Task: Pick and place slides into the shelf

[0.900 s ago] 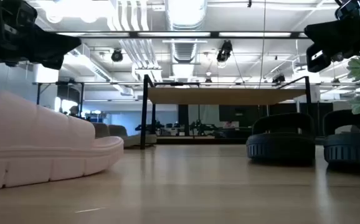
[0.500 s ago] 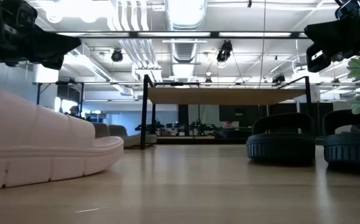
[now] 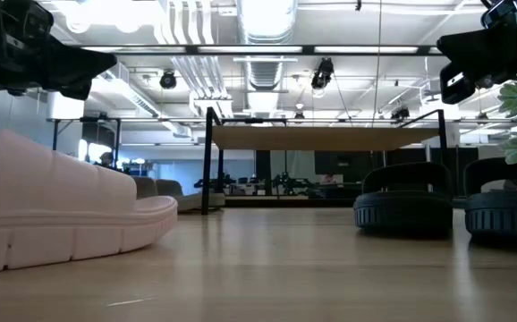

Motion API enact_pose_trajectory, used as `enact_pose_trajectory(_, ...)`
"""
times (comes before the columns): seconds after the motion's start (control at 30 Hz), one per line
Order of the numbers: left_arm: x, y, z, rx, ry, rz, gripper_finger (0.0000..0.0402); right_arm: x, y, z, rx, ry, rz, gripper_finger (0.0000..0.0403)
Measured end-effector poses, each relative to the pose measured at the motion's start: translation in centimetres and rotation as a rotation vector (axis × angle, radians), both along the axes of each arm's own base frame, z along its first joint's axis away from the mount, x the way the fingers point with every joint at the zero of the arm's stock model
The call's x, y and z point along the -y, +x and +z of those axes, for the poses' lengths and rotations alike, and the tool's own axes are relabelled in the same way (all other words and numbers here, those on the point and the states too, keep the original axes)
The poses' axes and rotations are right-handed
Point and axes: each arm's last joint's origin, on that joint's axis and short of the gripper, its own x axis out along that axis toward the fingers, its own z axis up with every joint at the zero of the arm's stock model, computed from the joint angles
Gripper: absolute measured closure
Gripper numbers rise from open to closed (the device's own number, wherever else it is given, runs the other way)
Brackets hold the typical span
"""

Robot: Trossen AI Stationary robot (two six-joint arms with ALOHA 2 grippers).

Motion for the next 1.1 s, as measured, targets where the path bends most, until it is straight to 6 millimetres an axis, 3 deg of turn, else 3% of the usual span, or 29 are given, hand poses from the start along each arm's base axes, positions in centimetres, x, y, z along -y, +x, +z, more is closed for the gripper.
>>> enact_pose_trajectory(1.1,0.00,0.00,0.00,-0.001,0.000,0.000,0.0402,0.00,-0.01,0.04,0.001,0.015,0.002,0.0394)
